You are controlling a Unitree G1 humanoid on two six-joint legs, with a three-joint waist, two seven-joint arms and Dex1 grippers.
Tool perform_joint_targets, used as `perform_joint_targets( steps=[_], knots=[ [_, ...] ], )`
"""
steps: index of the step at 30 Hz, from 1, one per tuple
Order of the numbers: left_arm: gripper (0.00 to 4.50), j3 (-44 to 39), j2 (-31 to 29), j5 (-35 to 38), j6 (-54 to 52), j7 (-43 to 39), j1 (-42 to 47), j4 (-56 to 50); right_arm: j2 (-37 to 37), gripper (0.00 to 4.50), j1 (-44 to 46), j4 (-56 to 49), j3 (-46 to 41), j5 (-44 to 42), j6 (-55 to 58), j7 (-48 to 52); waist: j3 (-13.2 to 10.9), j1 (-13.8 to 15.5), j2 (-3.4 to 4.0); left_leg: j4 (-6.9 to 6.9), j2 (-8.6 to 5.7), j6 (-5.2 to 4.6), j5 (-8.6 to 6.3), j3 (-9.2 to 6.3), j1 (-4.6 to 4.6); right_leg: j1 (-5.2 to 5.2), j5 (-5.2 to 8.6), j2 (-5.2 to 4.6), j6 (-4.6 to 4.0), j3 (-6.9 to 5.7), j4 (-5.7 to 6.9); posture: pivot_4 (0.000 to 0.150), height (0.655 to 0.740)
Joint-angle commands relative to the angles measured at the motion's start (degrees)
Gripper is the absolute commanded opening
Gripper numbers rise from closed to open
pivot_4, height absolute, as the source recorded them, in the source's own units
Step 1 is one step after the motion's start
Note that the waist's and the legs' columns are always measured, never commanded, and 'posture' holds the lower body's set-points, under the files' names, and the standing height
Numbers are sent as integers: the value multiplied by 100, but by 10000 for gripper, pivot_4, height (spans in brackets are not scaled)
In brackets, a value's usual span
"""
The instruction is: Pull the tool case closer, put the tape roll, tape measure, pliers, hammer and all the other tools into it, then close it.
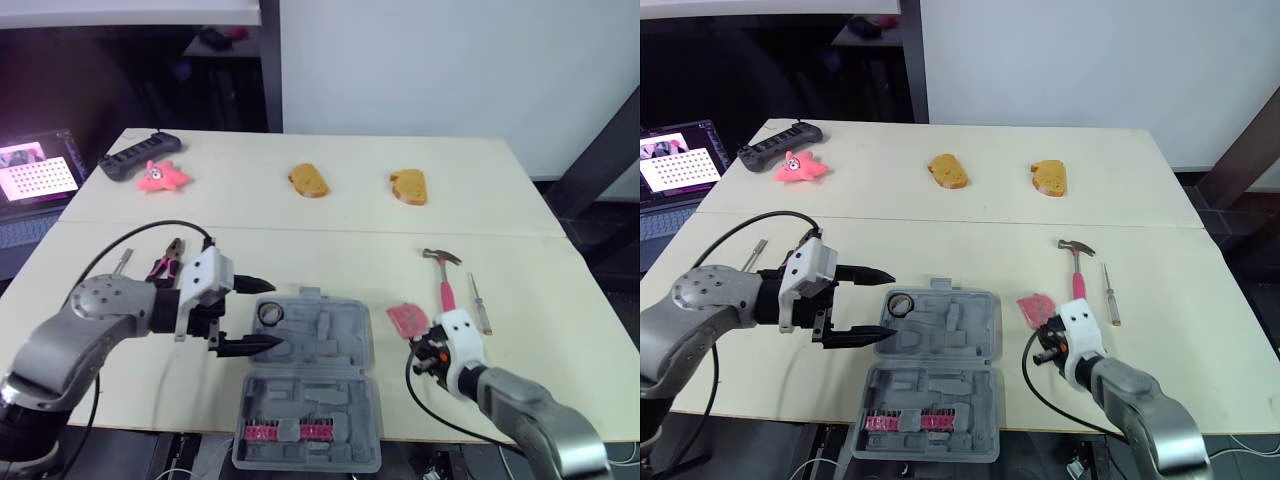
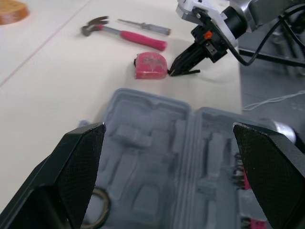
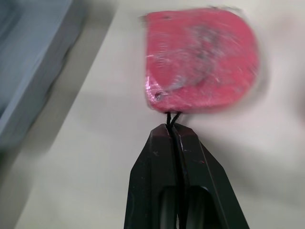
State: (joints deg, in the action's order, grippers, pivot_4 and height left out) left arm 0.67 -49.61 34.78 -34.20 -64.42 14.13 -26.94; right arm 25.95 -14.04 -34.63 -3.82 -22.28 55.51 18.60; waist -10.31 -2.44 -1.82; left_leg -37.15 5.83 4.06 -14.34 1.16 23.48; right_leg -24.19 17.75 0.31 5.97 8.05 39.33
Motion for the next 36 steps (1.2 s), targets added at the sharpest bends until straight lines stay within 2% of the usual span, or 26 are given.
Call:
perform_joint_targets(
  steps=[1, 10, 18, 24, 30, 33, 36],
  knots=[
    [45000, 120, 10, 16, 109, -199, 167, 32, 2, 302, -333, -620, -79, -227, 231, 23, 0, -13, 0, -1, 0, 0, 0, 0, 0, 0, 0, 0, -1, 1, 0, 1500, 7150],
    [45000, 407, 76, -96, 252, -560, 398, 298, -533, 302, -1132, -1367, -316, -512, 714, -372, 1, -5, -1, -1, 0, 0, 0, 0, -1, 0, 8, 0, -15, 1, 0, 1500, 7150],
    [45000, 420, -28, -75, 309, -758, 277, 280, -714, 302, -1560, -1727, -556, -831, 990, -411, 1, -6, 0, 0, 0, 0, 0, 0, -1, -1, 10, 0, -18, 1, 0, 1500, 7150],
    [45000, 374, -26, 6, 260, -789, 220, 275, -929, 302, -1887, -1649, -770, -1402, 1500, -305, 1, 3, -1, 0, 1, 0, 0, 0, -1, -1, 11, -1, -19, 1, 0, 1500, 7150],
    [45000, 329, -110, -21, 290, -861, 168, 281, -894, 302, -1887, -1522, -687, -1619, 1576, -235, 1, -3, -1, 1, 1, 0, 0, -1, -1, -1, 11, -1, -20, 1, -1, 1500, 7150],
    [45000, 299, -173, -17, 310, -905, 141, 287, -607, 8607, -1921, -1655, -800, -1866, 1705, 13, 1, -5, -1, 1, 1, 0, 0, -1, -1, -1, 11, -1, -21, 1, -1, 1500, 7150],
    [45000, 279, -214, -19, 348, -940, 106, 304, -212, 23876, -1955, -1798, -1147, -2215, 1825, 298, 1, -4, -1, 0, 0, 0, 0, 0, -1, 0, 11, -2, -21, 1, -2, 1500, 7150]
  ],
)
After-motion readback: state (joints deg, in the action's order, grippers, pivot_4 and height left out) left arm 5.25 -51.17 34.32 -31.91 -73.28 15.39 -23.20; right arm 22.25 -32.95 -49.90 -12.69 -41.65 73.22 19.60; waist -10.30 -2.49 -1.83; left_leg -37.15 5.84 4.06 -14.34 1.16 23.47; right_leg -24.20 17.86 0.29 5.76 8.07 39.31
